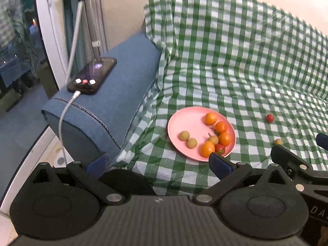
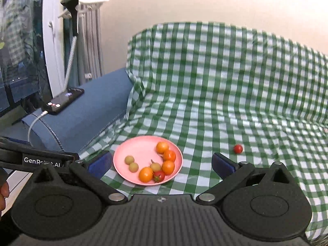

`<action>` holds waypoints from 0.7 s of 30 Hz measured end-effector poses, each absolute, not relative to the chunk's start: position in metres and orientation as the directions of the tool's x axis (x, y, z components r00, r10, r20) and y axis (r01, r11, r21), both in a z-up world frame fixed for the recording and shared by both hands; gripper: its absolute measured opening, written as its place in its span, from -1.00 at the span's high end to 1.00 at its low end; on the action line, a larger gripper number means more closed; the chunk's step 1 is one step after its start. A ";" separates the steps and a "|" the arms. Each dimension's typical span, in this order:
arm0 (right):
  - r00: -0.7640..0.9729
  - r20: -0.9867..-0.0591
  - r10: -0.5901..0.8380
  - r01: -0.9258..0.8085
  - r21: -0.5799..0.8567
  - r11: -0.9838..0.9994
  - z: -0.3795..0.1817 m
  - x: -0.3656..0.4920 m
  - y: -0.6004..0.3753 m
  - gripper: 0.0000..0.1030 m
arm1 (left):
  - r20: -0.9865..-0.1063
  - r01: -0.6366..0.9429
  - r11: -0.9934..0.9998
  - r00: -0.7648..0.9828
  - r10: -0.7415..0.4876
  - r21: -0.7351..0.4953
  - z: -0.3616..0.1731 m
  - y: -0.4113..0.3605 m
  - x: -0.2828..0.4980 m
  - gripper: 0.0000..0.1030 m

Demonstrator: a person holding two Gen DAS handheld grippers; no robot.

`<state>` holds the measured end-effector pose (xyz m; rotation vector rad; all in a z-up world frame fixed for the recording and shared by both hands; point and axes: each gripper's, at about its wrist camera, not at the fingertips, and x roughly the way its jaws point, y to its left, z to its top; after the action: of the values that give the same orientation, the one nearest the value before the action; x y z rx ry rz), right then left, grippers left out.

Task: Organize fruits
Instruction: 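Lift both open tools away from the pink plate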

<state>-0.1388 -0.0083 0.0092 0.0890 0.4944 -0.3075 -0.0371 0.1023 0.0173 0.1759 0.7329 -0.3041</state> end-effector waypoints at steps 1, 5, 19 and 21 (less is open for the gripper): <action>0.839 -0.471 -0.271 0.311 0.008 0.951 0.012 -0.143 -0.005 -0.99 | -0.671 0.332 0.942 0.710 -0.213 0.052 0.020 0.104 -0.041 -1.00; 0.849 -0.447 -0.282 0.316 0.002 0.949 0.020 -0.154 0.002 -0.99 | -0.649 0.326 0.943 0.731 -0.211 0.060 0.030 0.108 -0.052 -1.00; 0.860 -0.415 -0.298 0.324 -0.007 0.946 0.025 -0.165 0.012 -0.99 | -0.619 0.319 0.945 0.756 -0.213 0.065 0.040 0.112 -0.063 -1.00; 0.859 -0.415 -0.299 0.325 -0.007 0.946 0.025 -0.164 0.012 -0.99 | -0.619 0.319 0.945 0.756 -0.213 0.065 0.039 0.113 -0.062 -1.00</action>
<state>-0.1643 0.0122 0.0247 0.0640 0.4251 -0.3276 -0.0621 0.1127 0.0394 0.1712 0.6524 -0.2916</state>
